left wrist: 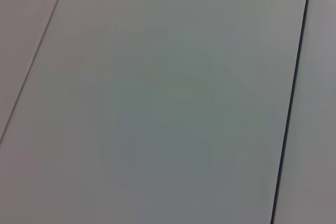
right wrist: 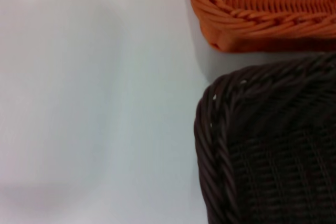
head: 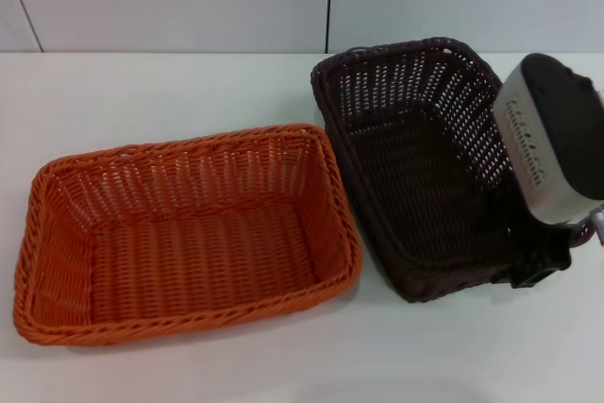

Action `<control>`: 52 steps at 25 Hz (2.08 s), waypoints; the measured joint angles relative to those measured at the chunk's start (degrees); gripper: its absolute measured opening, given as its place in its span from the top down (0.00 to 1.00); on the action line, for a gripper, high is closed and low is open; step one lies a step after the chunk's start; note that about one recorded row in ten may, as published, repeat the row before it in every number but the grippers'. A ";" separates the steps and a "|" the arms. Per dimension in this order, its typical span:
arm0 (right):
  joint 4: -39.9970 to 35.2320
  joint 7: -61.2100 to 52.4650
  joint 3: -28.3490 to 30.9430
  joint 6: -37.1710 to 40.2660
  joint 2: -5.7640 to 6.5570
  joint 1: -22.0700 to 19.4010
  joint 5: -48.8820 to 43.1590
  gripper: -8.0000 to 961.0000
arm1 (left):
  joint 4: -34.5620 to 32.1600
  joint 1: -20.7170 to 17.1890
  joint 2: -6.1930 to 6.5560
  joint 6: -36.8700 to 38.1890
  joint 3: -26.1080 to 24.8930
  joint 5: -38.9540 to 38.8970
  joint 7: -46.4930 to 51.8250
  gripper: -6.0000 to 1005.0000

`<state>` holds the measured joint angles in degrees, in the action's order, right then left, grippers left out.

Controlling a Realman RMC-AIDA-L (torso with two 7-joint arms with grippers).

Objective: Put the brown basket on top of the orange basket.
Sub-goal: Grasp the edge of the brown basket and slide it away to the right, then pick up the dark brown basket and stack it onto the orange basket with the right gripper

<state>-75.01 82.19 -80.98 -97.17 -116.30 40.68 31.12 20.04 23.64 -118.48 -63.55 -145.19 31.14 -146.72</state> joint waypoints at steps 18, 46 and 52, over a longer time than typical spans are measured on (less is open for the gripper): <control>-5.10 -0.86 -0.60 -1.97 -2.51 -1.10 -2.05 0.78 | 0.02 -0.79 0.27 -1.57 -0.71 -0.09 0.13 0.24; -37.16 -0.35 -4.15 -9.52 -1.97 0.91 -2.93 0.86 | -1.57 -0.06 0.08 -3.39 -0.09 -0.11 0.26 0.24; -34.89 6.68 -3.83 -9.44 -0.12 5.32 4.77 0.86 | -4.64 0.84 0.02 -6.13 -0.65 -0.13 0.23 0.24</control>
<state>-109.90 88.86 -84.82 -106.61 -116.42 46.00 35.88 15.40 24.48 -118.46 -69.69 -145.84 31.01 -146.49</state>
